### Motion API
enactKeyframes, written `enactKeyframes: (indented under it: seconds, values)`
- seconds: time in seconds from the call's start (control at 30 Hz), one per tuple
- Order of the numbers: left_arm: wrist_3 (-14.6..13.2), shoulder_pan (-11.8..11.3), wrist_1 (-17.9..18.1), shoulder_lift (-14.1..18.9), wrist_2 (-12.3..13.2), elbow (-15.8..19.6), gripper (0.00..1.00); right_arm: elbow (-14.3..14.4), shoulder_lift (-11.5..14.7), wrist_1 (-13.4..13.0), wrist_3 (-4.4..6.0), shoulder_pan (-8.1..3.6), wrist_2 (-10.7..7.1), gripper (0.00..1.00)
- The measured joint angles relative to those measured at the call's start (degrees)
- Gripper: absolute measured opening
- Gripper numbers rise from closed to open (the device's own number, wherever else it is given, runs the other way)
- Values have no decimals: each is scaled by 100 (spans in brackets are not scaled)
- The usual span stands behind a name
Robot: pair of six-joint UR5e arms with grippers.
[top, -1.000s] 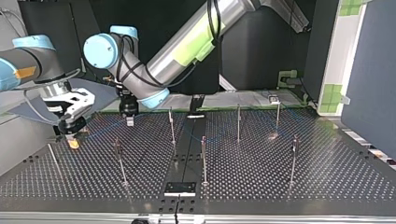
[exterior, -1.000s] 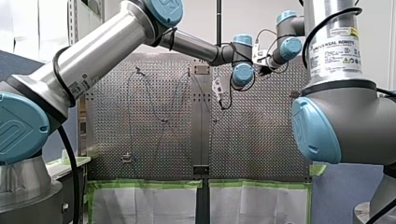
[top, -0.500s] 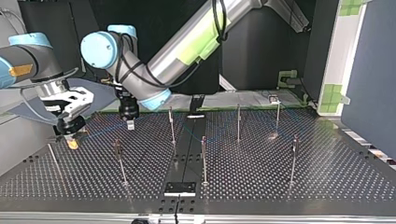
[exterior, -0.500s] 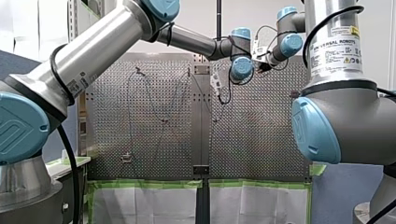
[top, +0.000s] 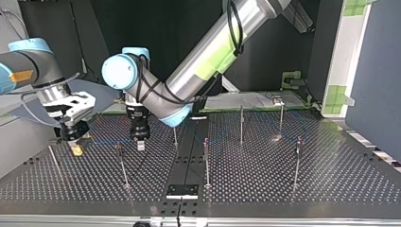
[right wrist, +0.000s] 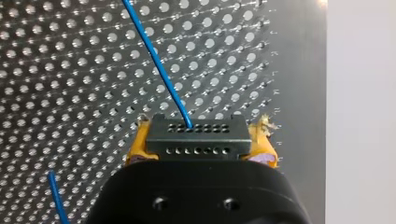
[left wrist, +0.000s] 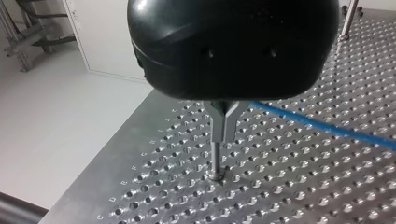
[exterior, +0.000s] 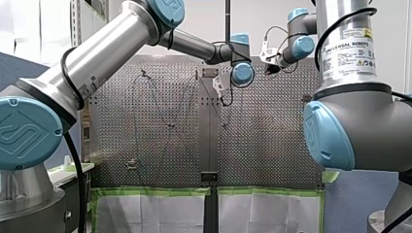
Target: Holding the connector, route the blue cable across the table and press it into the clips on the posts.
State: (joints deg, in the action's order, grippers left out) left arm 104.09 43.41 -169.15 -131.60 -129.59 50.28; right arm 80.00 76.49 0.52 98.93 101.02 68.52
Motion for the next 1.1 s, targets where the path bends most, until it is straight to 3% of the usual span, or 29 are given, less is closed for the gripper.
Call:
enactKeyframes:
  seconds: [0.27,0.47,0.8,0.87,0.9,0.97,1.0,1.07,1.1]
  values:
    - [-53,-143,208,-39,324,4,2,-169,-151,-3,46,-17,-14,0]
    - [-55,-286,296,-211,587,7,2,-251,-341,-26,47,-114,-88,0]
    - [-56,-431,341,-252,691,-7,2,-400,-490,-58,49,-292,-289,0]
    - [-54,-425,336,-252,693,-7,25,-406,-511,-66,49,-327,-302,0]
    - [-51,-422,335,-251,693,-8,25,-408,-518,-70,49,-342,-308,0]
    - [-45,-410,336,-250,702,-10,47,-408,-532,-75,47,-376,-320,0]
    - [-42,-403,335,-250,715,-10,47,-409,-537,-77,45,-388,-322,0]
    - [-30,-391,327,-252,773,-9,76,-410,-545,-78,40,-417,-326,0]
    - [-23,-385,322,-251,799,-10,76,-410,-546,-79,37,-426,-331,0]
